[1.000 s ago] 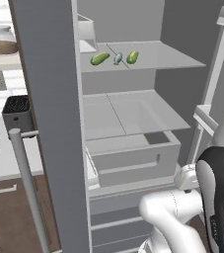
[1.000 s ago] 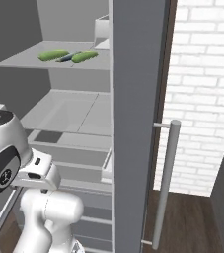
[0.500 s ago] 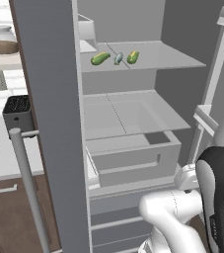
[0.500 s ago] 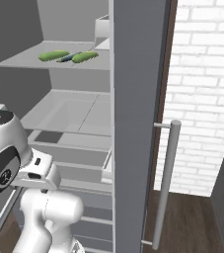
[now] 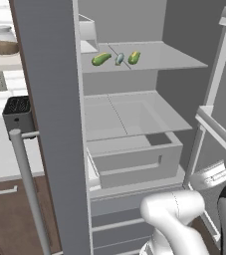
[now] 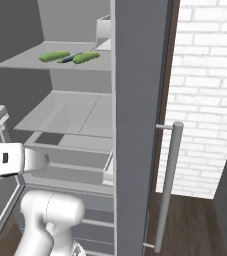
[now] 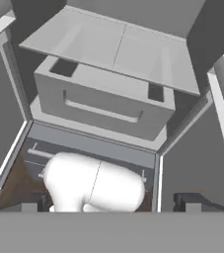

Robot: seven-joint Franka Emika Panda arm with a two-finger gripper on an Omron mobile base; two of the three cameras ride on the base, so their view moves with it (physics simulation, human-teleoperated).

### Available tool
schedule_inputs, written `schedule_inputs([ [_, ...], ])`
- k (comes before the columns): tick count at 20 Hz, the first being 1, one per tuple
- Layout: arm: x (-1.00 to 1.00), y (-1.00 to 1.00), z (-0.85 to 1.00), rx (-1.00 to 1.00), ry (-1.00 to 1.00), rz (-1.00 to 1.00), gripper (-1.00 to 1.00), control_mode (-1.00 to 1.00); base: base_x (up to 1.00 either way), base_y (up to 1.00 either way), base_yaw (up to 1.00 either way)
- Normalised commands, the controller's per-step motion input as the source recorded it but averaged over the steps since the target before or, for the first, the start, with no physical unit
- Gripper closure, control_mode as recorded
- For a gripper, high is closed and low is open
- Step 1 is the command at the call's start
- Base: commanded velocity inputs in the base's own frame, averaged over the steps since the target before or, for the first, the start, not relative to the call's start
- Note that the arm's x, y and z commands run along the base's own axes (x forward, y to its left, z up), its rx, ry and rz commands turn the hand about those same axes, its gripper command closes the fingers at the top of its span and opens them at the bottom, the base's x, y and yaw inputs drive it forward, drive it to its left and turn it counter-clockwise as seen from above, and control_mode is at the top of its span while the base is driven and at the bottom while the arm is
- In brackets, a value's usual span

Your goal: Place one corn and one fish in each tupperware on the nearby counter, to pack two identical lunches.

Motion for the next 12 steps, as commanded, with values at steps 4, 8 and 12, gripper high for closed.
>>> schedule_inputs([
  [4, 0.53, 0.0, 1.0, -0.01, -0.4, 0.04, -1.0, -1.0, 0.0, 0.0, 0.0],
  [8, 0.71, 0.02, 1.0, 0.05, -0.3, 0.0, -1.0, -1.0, 0.0, 0.0, 0.0],
  [12, 0.98, 0.34, 0.96, 0.11, -0.12, -0.13, -1.0, -1.0, 0.0, 0.0, 0.0],
])
